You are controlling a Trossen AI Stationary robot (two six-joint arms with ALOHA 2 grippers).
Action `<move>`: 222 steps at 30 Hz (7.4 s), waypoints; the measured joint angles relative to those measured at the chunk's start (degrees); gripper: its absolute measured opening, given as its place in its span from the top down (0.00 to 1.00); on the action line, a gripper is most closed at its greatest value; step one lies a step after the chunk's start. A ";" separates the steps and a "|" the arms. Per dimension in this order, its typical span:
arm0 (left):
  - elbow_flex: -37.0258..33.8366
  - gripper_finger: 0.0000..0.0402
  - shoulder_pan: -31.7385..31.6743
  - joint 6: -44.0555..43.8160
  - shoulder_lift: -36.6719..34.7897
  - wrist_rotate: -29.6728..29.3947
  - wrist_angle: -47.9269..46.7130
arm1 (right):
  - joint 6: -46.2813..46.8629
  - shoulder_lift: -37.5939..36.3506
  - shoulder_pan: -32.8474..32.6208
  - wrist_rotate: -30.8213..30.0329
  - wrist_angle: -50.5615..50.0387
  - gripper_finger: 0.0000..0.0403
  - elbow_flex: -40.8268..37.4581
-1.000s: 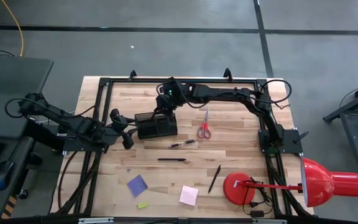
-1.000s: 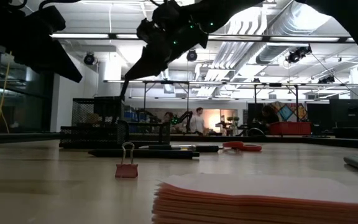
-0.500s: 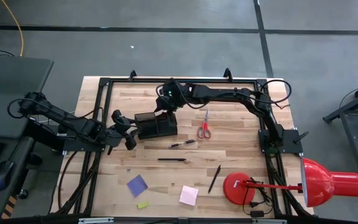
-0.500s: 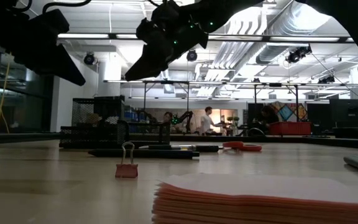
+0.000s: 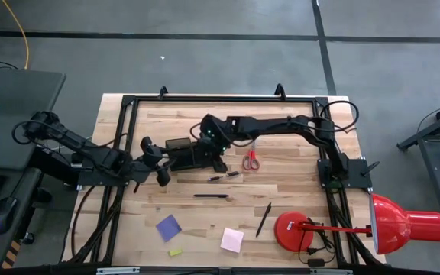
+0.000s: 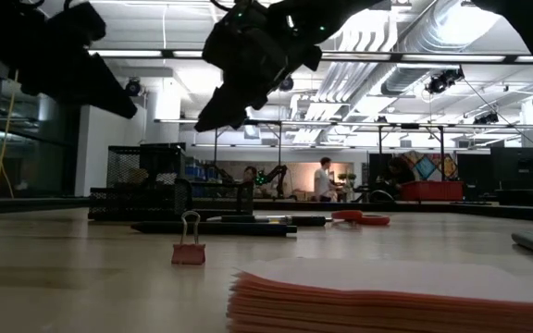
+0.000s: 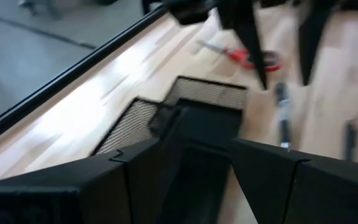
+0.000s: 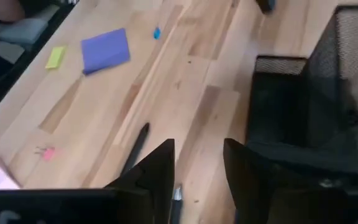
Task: Pick and place office supplies into organizer
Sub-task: Put top pen black into the desk organizer
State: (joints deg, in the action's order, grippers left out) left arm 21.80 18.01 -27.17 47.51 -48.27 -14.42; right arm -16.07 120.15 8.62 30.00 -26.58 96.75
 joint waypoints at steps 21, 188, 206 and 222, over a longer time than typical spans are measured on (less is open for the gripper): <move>-0.02 0.54 9.00 11.76 1.90 5.36 13.85 | 9.59 -36.61 -17.82 -31.74 66.91 0.69 -58.79; 10.69 0.98 -3.99 4.42 53.11 29.98 37.67 | 15.65 -40.17 -33.36 -63.44 67.84 0.69 -71.40; 11.19 0.99 0.12 8.83 52.43 27.69 45.21 | 17.93 -40.17 -33.36 -66.50 65.58 0.69 -71.40; 11.49 0.92 0.03 10.44 35.72 32.20 30.79 | 25.14 -35.97 -25.29 -44.71 44.51 0.69 -62.84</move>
State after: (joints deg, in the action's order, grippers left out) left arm 33.29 18.04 -16.73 83.22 -16.08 16.37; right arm 9.07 84.19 -16.67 -14.71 17.93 33.91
